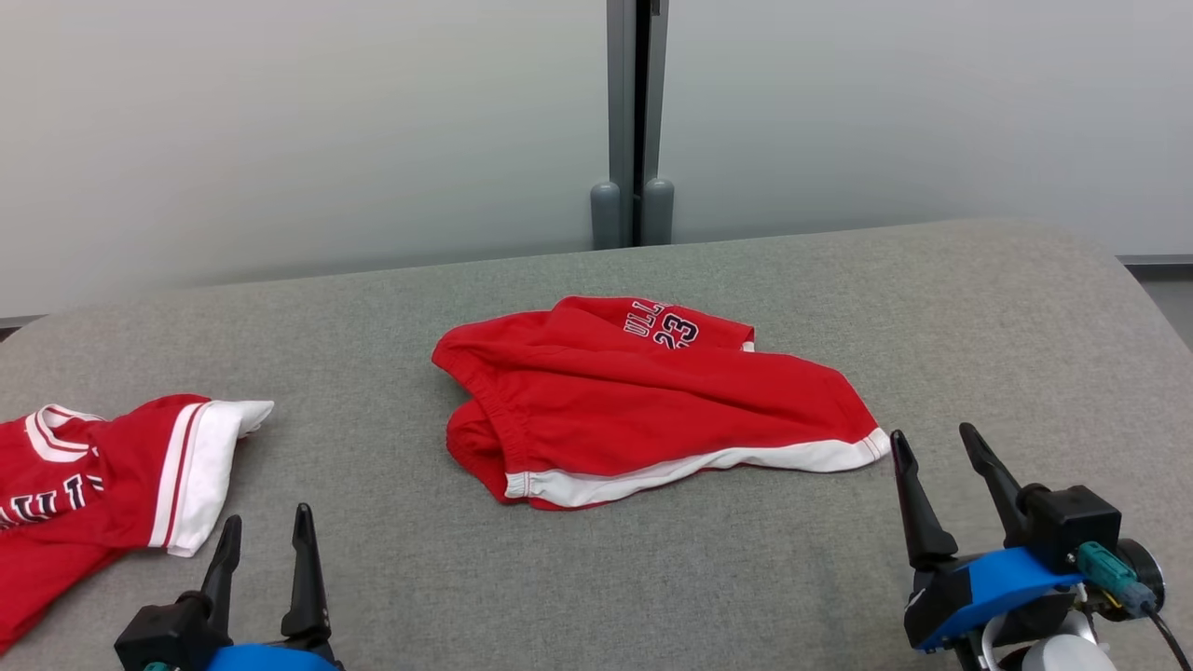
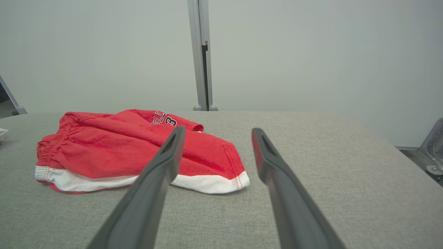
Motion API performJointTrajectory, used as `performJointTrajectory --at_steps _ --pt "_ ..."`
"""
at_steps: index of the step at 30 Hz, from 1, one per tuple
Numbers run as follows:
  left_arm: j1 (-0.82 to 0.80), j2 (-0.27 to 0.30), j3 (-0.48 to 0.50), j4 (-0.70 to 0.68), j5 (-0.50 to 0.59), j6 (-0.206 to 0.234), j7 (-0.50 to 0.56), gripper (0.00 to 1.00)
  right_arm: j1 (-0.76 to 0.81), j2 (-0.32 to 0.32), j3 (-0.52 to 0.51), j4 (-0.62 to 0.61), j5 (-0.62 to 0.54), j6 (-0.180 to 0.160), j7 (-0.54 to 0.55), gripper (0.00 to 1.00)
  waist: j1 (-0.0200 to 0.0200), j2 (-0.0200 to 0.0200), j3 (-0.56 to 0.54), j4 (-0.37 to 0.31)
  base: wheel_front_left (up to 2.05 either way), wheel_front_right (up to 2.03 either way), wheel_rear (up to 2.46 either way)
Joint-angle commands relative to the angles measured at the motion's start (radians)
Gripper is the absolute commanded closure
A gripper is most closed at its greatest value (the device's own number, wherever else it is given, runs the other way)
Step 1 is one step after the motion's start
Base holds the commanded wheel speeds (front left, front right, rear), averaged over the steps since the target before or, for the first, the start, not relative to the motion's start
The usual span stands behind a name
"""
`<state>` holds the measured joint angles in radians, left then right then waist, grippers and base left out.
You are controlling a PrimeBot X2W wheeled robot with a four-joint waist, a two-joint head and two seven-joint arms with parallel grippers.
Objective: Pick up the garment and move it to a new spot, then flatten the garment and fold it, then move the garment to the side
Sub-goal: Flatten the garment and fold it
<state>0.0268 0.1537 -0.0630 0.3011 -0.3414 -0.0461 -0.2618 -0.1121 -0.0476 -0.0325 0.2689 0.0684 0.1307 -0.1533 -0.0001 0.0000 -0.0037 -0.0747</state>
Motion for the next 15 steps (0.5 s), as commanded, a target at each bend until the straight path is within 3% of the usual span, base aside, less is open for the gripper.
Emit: performJointTrajectory --at_steps 1,15 --pt "0.011 0.005 0.009 0.004 0.007 -0.001 -0.005 0.00 0.019 -0.005 0.000 -0.011 0.009 0.000 0.003 0.00 0.0001 0.0000 -0.002 0.001 0.00 0.00 0.00" --pt "0.000 0.010 0.005 0.044 0.023 -0.018 -0.005 0.00 0.088 -0.005 -0.028 -0.111 0.039 0.000 0.073 0.00 0.0001 0.0000 -0.006 0.023 0.00 0.00 0.00"
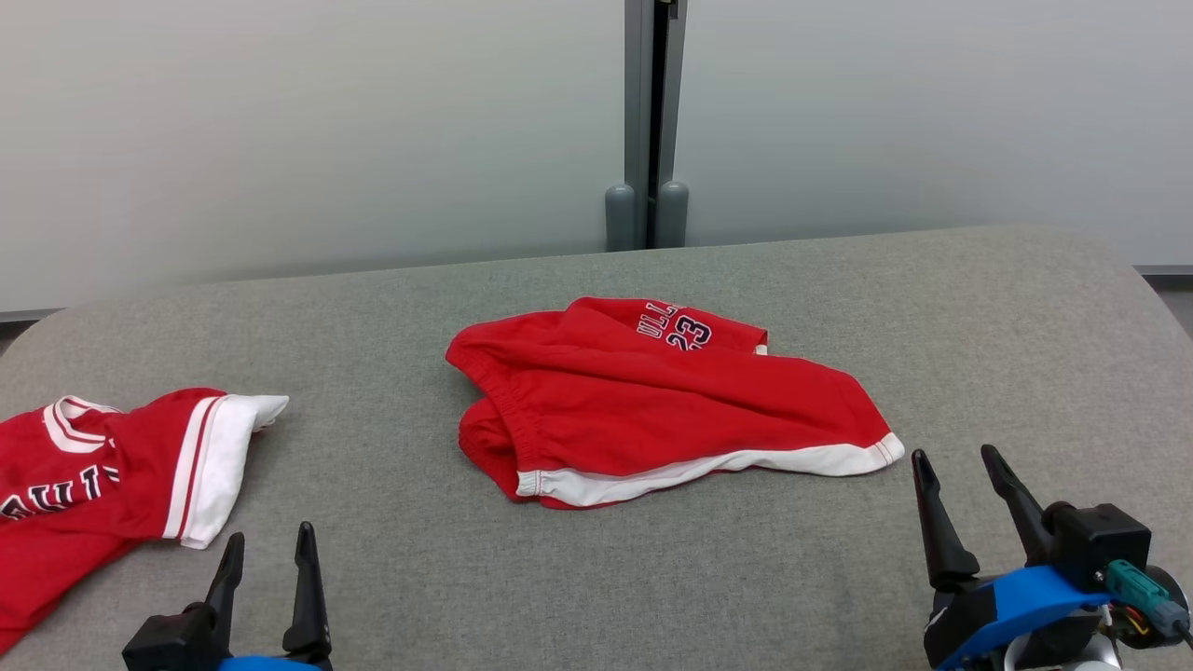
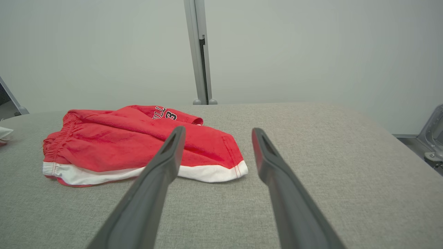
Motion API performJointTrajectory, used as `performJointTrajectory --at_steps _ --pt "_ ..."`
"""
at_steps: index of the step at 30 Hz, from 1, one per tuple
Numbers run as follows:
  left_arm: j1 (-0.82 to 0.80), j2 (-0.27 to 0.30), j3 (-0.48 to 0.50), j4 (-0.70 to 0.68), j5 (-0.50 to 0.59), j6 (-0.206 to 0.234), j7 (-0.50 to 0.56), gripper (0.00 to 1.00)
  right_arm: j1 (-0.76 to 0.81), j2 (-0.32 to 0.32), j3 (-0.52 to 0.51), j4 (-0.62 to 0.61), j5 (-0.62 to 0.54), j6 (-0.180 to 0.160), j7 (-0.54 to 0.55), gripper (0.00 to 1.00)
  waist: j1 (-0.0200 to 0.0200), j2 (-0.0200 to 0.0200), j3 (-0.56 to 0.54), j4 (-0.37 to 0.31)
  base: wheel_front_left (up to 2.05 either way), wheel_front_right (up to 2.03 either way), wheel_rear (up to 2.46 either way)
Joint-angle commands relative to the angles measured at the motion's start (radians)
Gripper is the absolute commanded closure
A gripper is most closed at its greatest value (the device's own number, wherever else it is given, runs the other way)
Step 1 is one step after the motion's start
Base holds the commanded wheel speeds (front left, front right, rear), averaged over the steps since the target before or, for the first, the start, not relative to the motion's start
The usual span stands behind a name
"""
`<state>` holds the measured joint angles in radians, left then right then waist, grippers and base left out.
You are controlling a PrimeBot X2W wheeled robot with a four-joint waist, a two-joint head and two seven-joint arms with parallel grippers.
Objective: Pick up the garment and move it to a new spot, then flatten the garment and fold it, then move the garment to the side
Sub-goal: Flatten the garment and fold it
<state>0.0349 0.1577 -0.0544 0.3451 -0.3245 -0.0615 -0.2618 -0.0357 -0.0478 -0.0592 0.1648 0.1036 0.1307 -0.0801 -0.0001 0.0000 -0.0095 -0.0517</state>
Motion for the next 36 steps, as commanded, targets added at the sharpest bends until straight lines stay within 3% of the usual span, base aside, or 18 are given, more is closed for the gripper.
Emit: performJointTrajectory --at_steps 1,11,18,27,36 --pt "-0.009 0.006 -0.005 0.002 0.006 -0.002 -0.005 0.00 0.014 -0.005 -0.002 -0.008 0.005 0.000 0.002 0.00 0.0001 0.0000 0.001 0.000 0.00 0.00 0.00" --pt "-0.029 0.009 -0.021 0.010 0.008 -0.013 -0.004 0.00 0.002 -0.005 0.000 -0.001 0.014 0.000 0.003 0.00 0.0001 0.0000 0.014 -0.002 0.00 0.00 0.00" --pt "-0.116 0.001 -0.112 0.044 0.006 -0.048 0.046 0.00 -0.076 -0.005 0.005 0.041 0.039 0.000 0.043 0.00 0.0001 0.0000 0.061 -0.006 0.00 0.00 0.00" --pt "-0.304 -0.027 -0.314 0.192 -0.027 -0.071 0.102 0.00 -0.267 -0.005 -0.011 0.242 0.056 0.000 0.084 0.00 0.0001 0.0000 0.178 -0.032 0.00 0.00 0.00" --pt "-0.438 -0.008 -0.430 0.312 -0.115 -0.068 0.053 0.00 -0.414 -0.005 -0.042 0.458 0.034 0.000 0.055 0.00 0.0001 0.0000 0.267 -0.048 0.00 0.00 0.00"
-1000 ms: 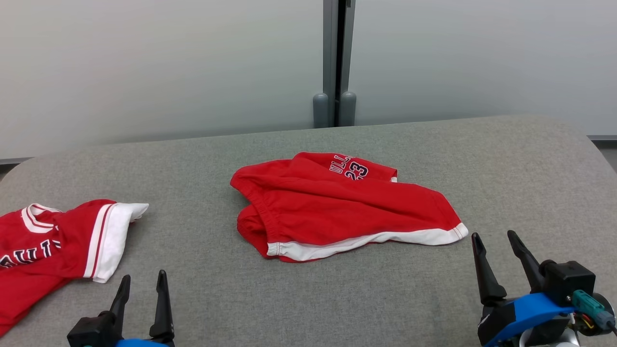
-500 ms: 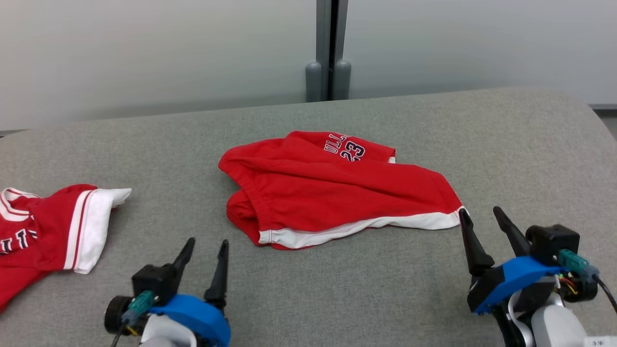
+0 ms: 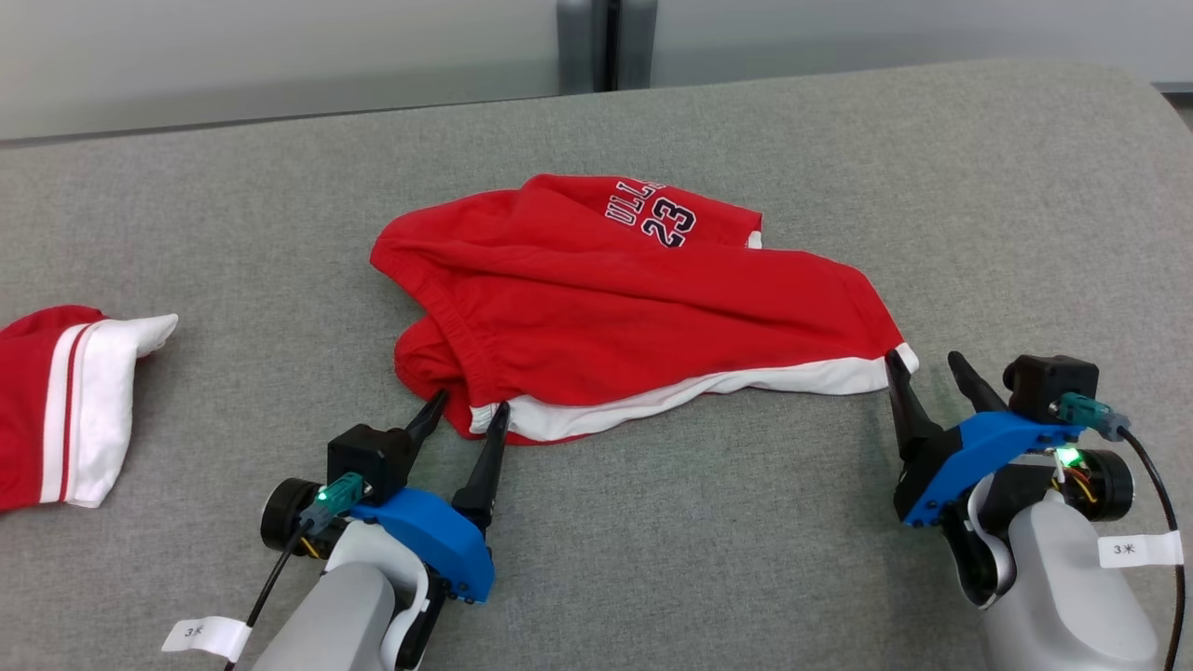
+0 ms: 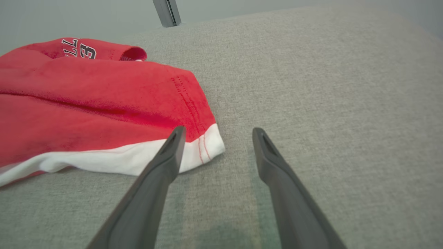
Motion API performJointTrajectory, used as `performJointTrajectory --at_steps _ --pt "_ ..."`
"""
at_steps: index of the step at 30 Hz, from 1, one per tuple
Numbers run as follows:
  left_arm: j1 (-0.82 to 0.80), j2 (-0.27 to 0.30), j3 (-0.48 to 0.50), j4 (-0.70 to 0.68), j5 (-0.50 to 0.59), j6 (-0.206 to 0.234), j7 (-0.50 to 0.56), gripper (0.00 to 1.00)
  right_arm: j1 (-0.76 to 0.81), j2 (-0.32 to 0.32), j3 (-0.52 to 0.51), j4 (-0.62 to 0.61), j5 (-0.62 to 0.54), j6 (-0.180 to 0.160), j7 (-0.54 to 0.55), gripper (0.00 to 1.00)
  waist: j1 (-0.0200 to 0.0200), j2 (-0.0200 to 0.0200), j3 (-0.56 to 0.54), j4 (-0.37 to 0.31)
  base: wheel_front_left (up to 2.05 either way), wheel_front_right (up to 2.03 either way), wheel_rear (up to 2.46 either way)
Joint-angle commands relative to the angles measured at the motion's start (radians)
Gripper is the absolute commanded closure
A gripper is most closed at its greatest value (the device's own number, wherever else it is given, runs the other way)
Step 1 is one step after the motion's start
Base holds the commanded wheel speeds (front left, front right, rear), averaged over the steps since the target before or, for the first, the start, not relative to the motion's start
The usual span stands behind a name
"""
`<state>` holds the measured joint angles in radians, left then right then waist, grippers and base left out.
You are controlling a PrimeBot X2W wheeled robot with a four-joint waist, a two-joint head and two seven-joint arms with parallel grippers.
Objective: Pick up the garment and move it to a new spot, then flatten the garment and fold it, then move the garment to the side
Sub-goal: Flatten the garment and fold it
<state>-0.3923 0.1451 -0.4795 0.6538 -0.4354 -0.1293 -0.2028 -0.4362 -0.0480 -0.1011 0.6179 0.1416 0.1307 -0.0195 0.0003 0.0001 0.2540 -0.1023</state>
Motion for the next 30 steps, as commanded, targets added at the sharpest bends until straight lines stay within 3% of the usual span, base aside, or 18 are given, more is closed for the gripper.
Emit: performJointTrajectory --at_steps 1,2,3,4,5,6,16,17,18,19,24,30 --pt "-0.020 0.007 -0.011 0.002 -0.014 0.000 -0.017 0.17 -0.028 -0.005 0.005 0.023 -0.002 0.000 -0.011 0.00 -0.0003 -0.0001 0.011 -0.001 0.00 0.00 0.00" --pt "-0.026 0.011 -0.015 0.006 -0.023 0.000 -0.024 0.60 -0.042 -0.005 0.009 0.042 -0.002 0.000 -0.019 0.00 -0.0003 -0.0001 0.016 -0.003 0.00 0.00 0.00" --pt "-0.027 0.015 -0.025 0.011 -0.030 0.000 -0.029 0.68 -0.055 -0.005 0.012 0.061 -0.002 0.000 -0.025 0.00 -0.0003 -0.0001 0.021 -0.004 0.00 0.00 0.00" --pt "-0.027 0.017 -0.035 0.014 -0.037 0.000 -0.031 0.69 -0.066 -0.005 0.014 0.079 -0.001 0.000 -0.030 0.00 -0.0003 -0.0001 0.025 -0.005 0.00 0.00 0.00" --pt "-0.029 0.017 -0.046 0.017 -0.046 -0.001 -0.035 0.80 -0.078 -0.005 0.016 0.101 -0.001 0.000 -0.036 0.00 -0.0003 -0.0001 0.030 -0.004 0.00 0.00 0.00" --pt "-0.032 0.020 -0.059 0.017 -0.052 -0.001 -0.037 1.00 -0.090 -0.005 0.017 0.122 -0.001 0.000 -0.038 0.00 -0.0003 -0.0001 0.033 -0.004 0.00 0.00 0.00" --pt "-0.056 0.035 -0.133 -0.004 -0.095 -0.001 -0.058 1.00 -0.160 -0.002 0.015 0.303 -0.009 0.000 -0.041 0.03 -0.0003 -0.0001 0.044 0.017 0.00 0.00 0.00" --pt "-0.057 0.035 -0.136 -0.005 -0.099 -0.001 -0.059 1.00 -0.161 -0.001 0.020 0.320 -0.015 0.000 -0.036 0.52 -0.0003 -0.0001 0.044 0.018 0.00 0.00 0.00" --pt "-0.057 0.036 -0.139 -0.005 -0.102 -0.001 -0.060 1.00 -0.161 0.000 0.023 0.335 -0.020 0.000 -0.036 0.80 -0.0003 -0.0001 0.042 0.020 0.00 0.00 0.00" --pt "-0.056 0.037 -0.142 -0.005 -0.104 -0.001 -0.061 1.00 -0.162 0.001 0.023 0.346 -0.022 0.000 -0.039 1.00 -0.0003 -0.0001 0.039 0.021 0.00 0.00 0.00" --pt "-0.045 0.045 -0.126 -0.060 -0.131 -0.001 -0.064 1.00 -0.179 -0.002 0.049 0.322 0.034 0.000 -0.094 1.00 -0.0003 -0.0001 0.010 0.014 0.00 0.00 0.00" --pt "-0.012 0.094 -0.074 -0.253 -0.174 -0.001 -0.063 1.00 -0.157 -0.003 0.118 0.156 0.160 0.000 -0.097 1.00 -0.0003 -0.0001 -0.062 -0.003 0.00 0.00 0.00"
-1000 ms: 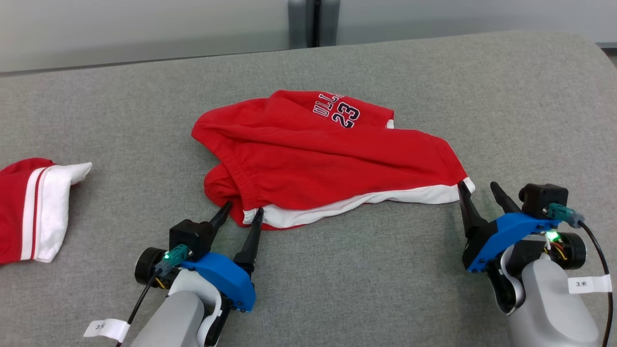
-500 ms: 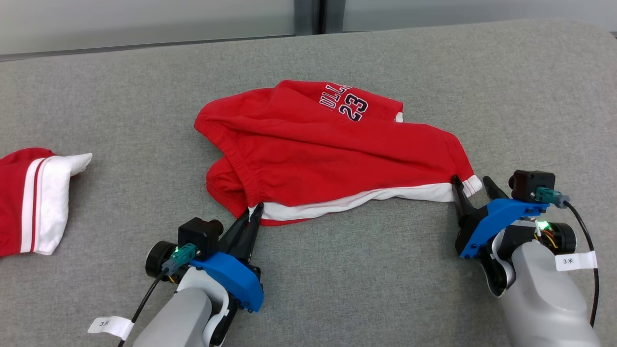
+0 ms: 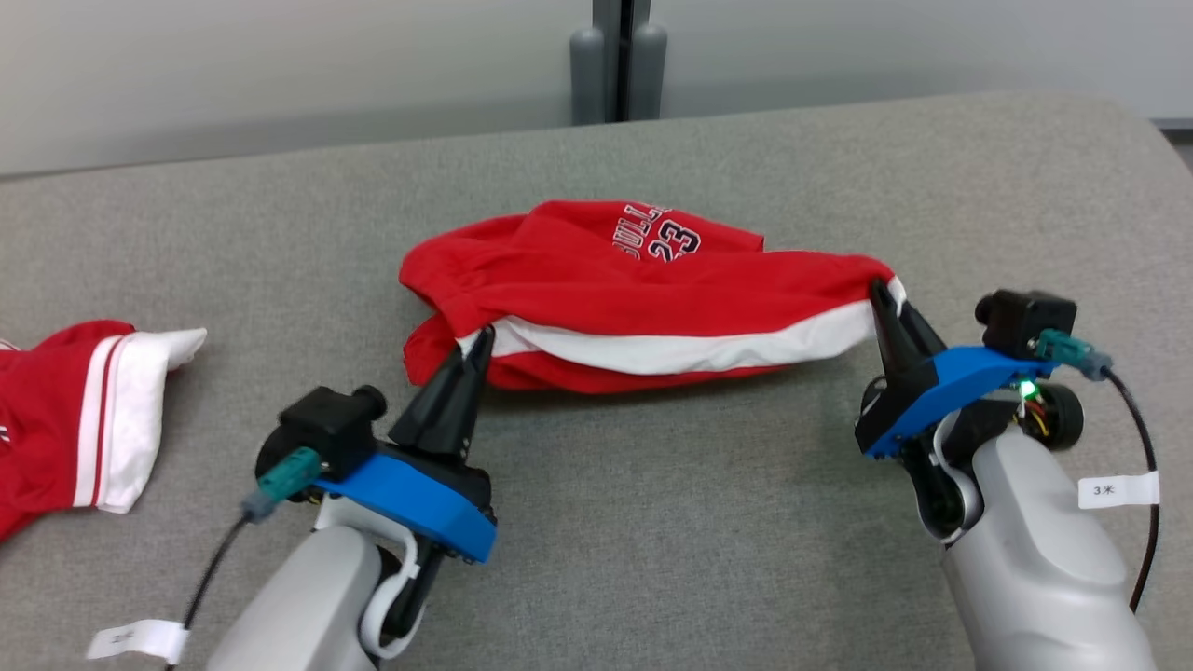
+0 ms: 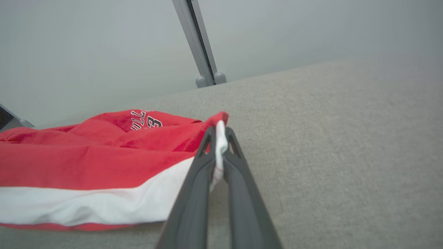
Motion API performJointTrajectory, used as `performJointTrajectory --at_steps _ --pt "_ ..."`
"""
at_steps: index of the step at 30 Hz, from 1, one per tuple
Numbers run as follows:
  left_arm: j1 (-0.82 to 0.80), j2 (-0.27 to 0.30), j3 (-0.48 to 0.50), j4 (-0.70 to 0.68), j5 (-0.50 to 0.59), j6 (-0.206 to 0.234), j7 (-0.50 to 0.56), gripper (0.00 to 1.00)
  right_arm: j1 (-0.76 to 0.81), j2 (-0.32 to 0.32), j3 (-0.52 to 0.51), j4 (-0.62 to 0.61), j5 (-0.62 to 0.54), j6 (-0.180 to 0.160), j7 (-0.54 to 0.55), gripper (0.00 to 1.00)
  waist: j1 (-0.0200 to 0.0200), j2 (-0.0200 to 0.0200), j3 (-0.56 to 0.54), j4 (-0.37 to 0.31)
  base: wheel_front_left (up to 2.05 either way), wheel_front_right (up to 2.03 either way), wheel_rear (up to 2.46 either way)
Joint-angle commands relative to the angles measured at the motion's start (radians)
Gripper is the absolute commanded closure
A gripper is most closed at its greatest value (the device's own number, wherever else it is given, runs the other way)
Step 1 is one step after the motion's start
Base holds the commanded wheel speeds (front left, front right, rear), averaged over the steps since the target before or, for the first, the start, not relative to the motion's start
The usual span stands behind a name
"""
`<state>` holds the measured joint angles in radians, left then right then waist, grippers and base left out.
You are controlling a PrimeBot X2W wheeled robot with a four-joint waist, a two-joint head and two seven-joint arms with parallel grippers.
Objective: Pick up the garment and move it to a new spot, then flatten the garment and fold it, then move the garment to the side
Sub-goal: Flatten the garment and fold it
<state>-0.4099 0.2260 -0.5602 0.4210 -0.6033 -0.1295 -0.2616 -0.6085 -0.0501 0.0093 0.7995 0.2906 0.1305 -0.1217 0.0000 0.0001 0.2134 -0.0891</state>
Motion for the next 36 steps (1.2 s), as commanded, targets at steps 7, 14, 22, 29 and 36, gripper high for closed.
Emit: performJointTrajectory --at_steps 7,14,22,29,36 --pt "0.022 0.112 0.091 -0.318 -0.139 0.016 0.138 1.00 0.093 -0.005 -0.008 -0.450 0.020 0.000 0.139 1.00 0.0000 -0.0001 -0.091 -0.023 0.00 0.00 0.00" --pt "-0.032 0.197 0.169 -0.591 -0.253 0.068 0.322 1.00 0.119 -0.013 -0.041 -0.875 0.006 0.000 0.341 1.00 0.0000 -0.0001 -0.081 -0.017 0.00 0.00 0.00" --pt "-0.171 0.239 0.230 -0.657 -0.334 0.142 0.483 1.00 -0.045 -0.013 -0.093 -0.992 0.054 0.000 0.510 1.00 0.0000 -0.0001 0.050 -0.021 0.00 0.00 0.00" --pt "-0.430 0.248 0.269 -0.470 -0.282 0.172 0.505 1.00 -0.349 -0.005 -0.099 -0.744 0.090 0.000 0.451 1.00 0.0000 -0.0001 0.233 -0.043 0.00 0.00 0.00" --pt "-0.704 0.217 0.268 -0.265 -0.173 0.161 0.406 1.00 -0.636 -0.006 -0.086 -0.512 -0.023 0.000 0.174 1.00 0.0000 -0.0001 0.300 -0.044 0.00 0.00 0.00"
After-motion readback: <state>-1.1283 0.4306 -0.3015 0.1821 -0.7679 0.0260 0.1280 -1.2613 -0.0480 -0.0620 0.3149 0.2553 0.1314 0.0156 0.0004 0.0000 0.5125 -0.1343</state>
